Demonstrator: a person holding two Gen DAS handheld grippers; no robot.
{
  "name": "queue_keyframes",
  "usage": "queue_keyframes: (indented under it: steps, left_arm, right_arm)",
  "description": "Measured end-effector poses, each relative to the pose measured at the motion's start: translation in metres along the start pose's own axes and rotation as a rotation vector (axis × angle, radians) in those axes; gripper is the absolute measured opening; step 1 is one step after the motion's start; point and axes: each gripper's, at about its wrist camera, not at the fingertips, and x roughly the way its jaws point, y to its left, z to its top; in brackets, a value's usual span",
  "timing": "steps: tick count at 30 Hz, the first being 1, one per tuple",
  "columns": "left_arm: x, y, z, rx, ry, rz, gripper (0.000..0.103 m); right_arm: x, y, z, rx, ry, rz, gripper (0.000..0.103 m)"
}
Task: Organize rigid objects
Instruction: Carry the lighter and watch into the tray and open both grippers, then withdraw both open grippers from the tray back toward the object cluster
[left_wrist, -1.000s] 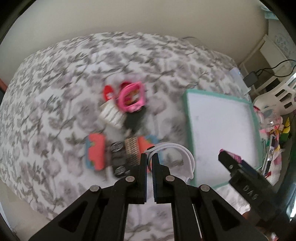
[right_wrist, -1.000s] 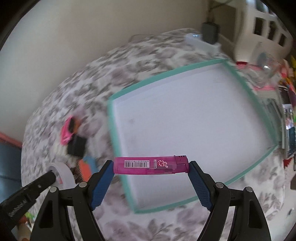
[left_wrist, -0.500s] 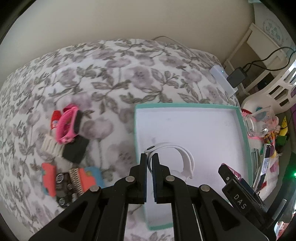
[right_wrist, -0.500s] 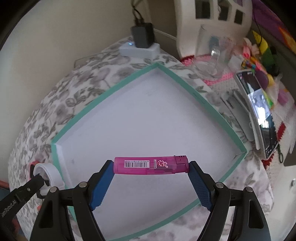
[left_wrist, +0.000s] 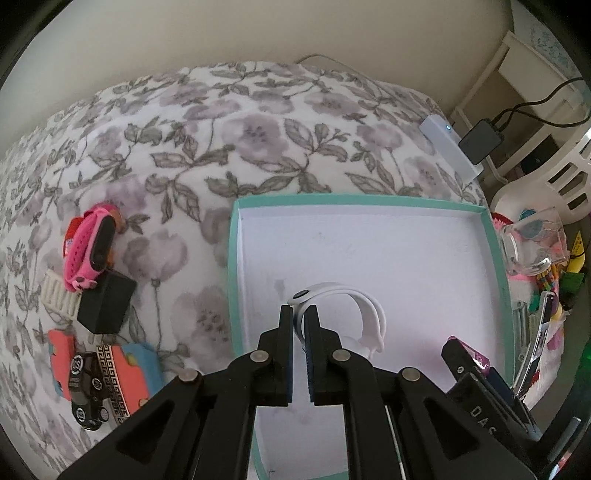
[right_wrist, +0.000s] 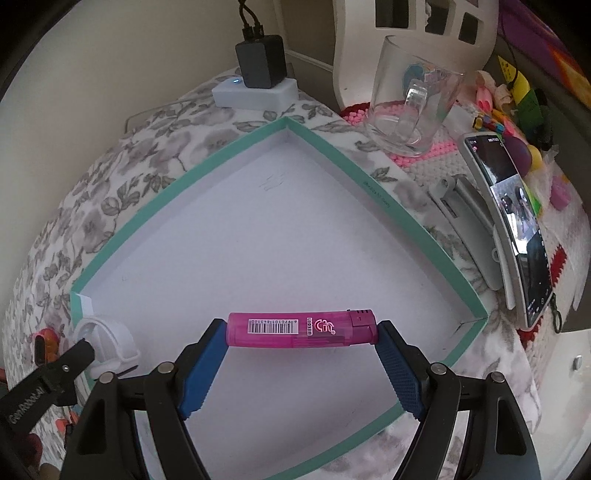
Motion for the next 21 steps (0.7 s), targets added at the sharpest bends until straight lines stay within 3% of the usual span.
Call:
queue_keyframes:
  steps: [12, 13, 14, 16, 21]
  left_arm:
    - [0.004, 0.008, -0.006, -0.017, 0.012, -0.019, 0.008]
    - [0.003, 0.008, -0.006, -0.018, 0.006, -0.022, 0.014]
    - [0.002, 0.009, -0.006, -0.018, 0.001, -0.022, 0.030]
    - [-0.001, 0.011, -0.005, -0.024, -0.008, -0.027, 0.048]
    - [-0.007, 0.014, -0.005, -0.036, -0.019, -0.029, 0.048]
  right_arm:
    - [0.001, 0.005, -0.001, -0.053, -0.003, -0.016, 0.083]
    - [0.001, 0.005, -0.001, -0.059, -0.003, -0.015, 0.084]
    - [0.001, 0.006, -0.002, -0.066, -0.003, -0.015, 0.084]
    - [0.001, 0.008, -0.002, -0.078, -0.006, -0.017, 0.084]
    - [-0.001, 0.013, -0.004, -0.109, -0.020, -0.022, 0.085]
